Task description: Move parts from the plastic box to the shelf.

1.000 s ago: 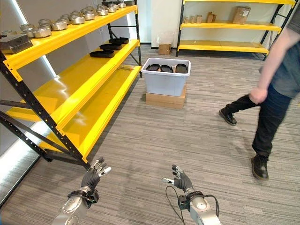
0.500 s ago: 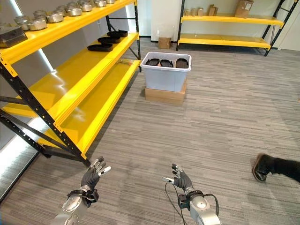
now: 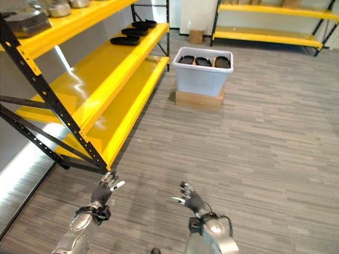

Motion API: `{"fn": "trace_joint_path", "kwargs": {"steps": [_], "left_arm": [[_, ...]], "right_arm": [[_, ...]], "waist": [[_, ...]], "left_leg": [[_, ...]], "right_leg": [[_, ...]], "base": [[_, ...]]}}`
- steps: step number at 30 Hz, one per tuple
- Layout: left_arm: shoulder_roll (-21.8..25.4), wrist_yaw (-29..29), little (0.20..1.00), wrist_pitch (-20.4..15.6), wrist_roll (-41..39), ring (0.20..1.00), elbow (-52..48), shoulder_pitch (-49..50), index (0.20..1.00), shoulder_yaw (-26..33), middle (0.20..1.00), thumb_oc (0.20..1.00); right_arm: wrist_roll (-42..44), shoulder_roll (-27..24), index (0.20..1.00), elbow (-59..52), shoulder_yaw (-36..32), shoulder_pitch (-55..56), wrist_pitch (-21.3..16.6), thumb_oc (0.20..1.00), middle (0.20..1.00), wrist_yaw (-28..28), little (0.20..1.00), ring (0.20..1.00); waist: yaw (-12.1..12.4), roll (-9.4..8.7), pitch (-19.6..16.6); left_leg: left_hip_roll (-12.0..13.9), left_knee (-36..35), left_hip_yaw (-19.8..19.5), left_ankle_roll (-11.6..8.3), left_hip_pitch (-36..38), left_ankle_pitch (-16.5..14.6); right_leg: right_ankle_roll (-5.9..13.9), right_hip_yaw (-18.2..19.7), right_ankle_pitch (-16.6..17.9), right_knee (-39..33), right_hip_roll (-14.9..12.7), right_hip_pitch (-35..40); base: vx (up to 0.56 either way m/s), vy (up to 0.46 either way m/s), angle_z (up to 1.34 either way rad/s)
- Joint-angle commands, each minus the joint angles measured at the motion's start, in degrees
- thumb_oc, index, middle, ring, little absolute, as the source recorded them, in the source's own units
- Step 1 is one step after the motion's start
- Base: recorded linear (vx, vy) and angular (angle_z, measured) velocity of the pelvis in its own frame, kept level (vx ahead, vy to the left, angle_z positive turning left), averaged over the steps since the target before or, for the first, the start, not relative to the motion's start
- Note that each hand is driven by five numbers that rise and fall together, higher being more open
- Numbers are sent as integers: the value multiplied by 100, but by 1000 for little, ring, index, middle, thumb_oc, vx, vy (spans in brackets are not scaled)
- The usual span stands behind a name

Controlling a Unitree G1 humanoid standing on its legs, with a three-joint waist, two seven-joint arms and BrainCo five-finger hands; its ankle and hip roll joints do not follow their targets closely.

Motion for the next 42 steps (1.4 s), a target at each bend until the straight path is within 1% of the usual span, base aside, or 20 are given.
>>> {"fn": "trace_joint_path", "kwargs": {"steps": [1,3,5,8,11,14,15,16,17,18,19,21,22,24,25,27,29,33,36,42], "left_arm": [[128,-75,1000,-333,103,1000,-379,-185,1000,226,1000,1000],[94,-43,1000,-363,104,1000,-347,-228,1000,227,1000,1000],[49,-75,1000,-386,70,1000,-309,-227,1000,202,1000,1000],[-13,-112,1000,-393,-39,1000,-320,-214,1000,131,1000,1000],[-40,-155,1000,-390,-174,1000,-426,-130,1000,123,1000,1000],[-3,-174,1000,-356,-218,1000,-531,-43,1000,175,1000,1000],[-3,-173,1000,-355,-218,1000,-533,-41,1000,175,1000,1000],[41,-186,1000,-302,-244,1000,-610,40,1000,210,1000,1000],[43,-186,1000,-301,-245,1000,-612,41,1000,210,1000,1000],[83,-207,1000,-261,-245,1000,-623,103,1000,230,1000,1000],[98,-187,1000,-237,-223,1000,-663,167,1000,253,1000,1000],[72,-184,1000,-217,-207,1000,-663,250,1000,259,1000,1000],[74,-184,1000,-217,-207,1000,-663,249,1000,260,1000,1000],[107,-219,1000,-237,-169,1000,-621,316,1000,314,1000,1000],[122,-229,1000,-258,-129,1000,-598,327,1000,307,1000,1000],[108,-214,1000,-292,-26,1000,-526,354,1000,281,1000,1000],[116,-222,1000,-309,13,1000,-528,335,1000,282,1000,1000],[148,-209,1000,-309,-2,1000,-579,323,1000,268,1000,1000],[161,-167,1000,-294,29,1000,-570,322,1000,278,1000,1000],[200,-126,1000,-249,60,1000,-571,363,1000,332,1000,1000]], "right_arm": [[67,-27,1000,3,-318,-477,-309,1000,1000,-48,1000,1000],[-72,-53,1000,-81,-319,-511,-283,1000,1000,-87,1000,1000],[-94,-114,1000,-151,-333,-421,-281,1000,1000,-73,1000,1000],[-17,-300,1000,-166,-386,-327,-292,1000,1000,-40,1000,1000],[-19,-450,1000,-195,-470,-146,-296,1000,1000,16,1000,1000],[25,-534,1000,-230,-579,85,-315,1000,1000,72,1000,1000],[25,-534,1000,-232,-579,87,-315,1000,1000,72,1000,1000],[-21,-607,1000,-265,-631,183,-301,1000,1000,78,1000,1000],[-22,-606,1000,-267,-632,184,-300,1000,1000,78,1000,1000],[-16,-677,1000,-286,-695,228,-327,1000,1000,52,1000,1000],[-36,-681,1000,-304,-713,253,-319,1000,1000,34,1000,1000],[-29,-686,1000,-266,-762,268,-319,1000,1000,-13,1000,1000],[-29,-684,1000,-266,-763,267,-319,1000,1000,-13,1000,1000],[-28,-688,1000,-284,-791,227,-343,1000,1000,8,1000,1000],[-72,-678,1000,-255,-796,228,-370,1000,1000,16,1000,1000],[-179,-630,1000,-174,-757,232,-402,1000,1000,9,1000,1000],[-239,-582,1000,-142,-733,223,-376,1000,1000,28,1000,1000],[-172,-327,1000,-321,-608,272,-299,1000,1000,181,1000,1000],[-201,-272,1000,-298,-558,233,-275,1000,1000,197,1000,1000],[-306,-178,1000,-393,-390,125,-224,1000,1000,271,1000,1000]], "waist": [[-87,-141,-141],[-181,-180,-179],[-172,-245,-294],[-288,-118,-536],[-351,-9,-586],[-305,-76,-570],[-313,-71,-570],[-229,-177,-470],[-239,-173,-473],[-126,-340,-303],[-101,-378,-250],[44,-410,-135],[40,-422,-147],[167,-469,-140],[202,-449,-150],[330,-356,-171],[362,-290,-203],[296,-343,-620],[313,-350,-699],[306,-333,-744]], "left_leg": [[538,-779,-98,-447,834,-344],[645,-835,-151,-560,1108,-470],[790,-780,-172,-651,1234,-625],[1192,-303,-299,-806,1180,-561],[1456,435,-362,-1010,961,79],[1526,1602,-442,-1107,552,873],[1532,1633,-454,-1110,533,858],[1580,2784,-489,-1115,96,1478],[1584,2818,-506,-1118,69,1466],[1520,3746,-529,-1001,-450,1657],[1514,3878,-489,-916,-585,1543],[1113,3667,-343,-833,-1218,955],[1100,3654,-341,-828,-1229,970],[989,2495,-108,-797,-1706,565],[978,1531,-65,-817,-1738,640],[900,1,-335,-915,-1743,1231],[822,-215,-552,-972,-1670,1479],[589,-415,-378,-702,-1144,1126],[522,-431,-313,-630,-1061,1018],[354,-275,-199,-352,-814,566]], "right_leg": [[441,-420,1317,-4174,222,788],[481,-76,1447,-4477,387,791],[382,-94,1437,-4538,501,1004],[173,-149,1239,-4265,853,1082],[-75,-189,907,-4004,1126,1201],[-353,-187,623,-4021,1359,1565],[-356,-198,624,-4023,1362,1566],[-581,-159,445,-4071,1473,1893],[-582,-171,446,-4071,1475,1888],[-744,-82,381,-4144,1480,2177],[-758,-48,339,-4151,1488,2275],[-697,70,264,-4243,1429,2570],[-693,68,269,-4247,1415,2558],[-551,164,199,-4415,1321,2831],[-502,176,143,-4467,1325,2931],[-467,248,28,-4591,1428,3230],[-453,318,-57,-4641,1461,3451],[-205,378,-265,-4313,1135,3509],[-128,365,-279,-4184,1041,3460],[171,449,-12,-3081,859,3021]], "base": [[523,-203,13],[403,-182,28],[391,-231,19],[427,-276,42],[366,-223,24],[300,-229,14],[312,-273,37],[201,-192,21],[366,-366,7],[246,-217,-9],[336,-237,-15],[199,-24,-51],[222,47,-96],[315,77,-68],[328,102,-22],[345,103,-32],[389,153,-64],[387,217,-48],[179,124,-52],[122,106,27]]}}
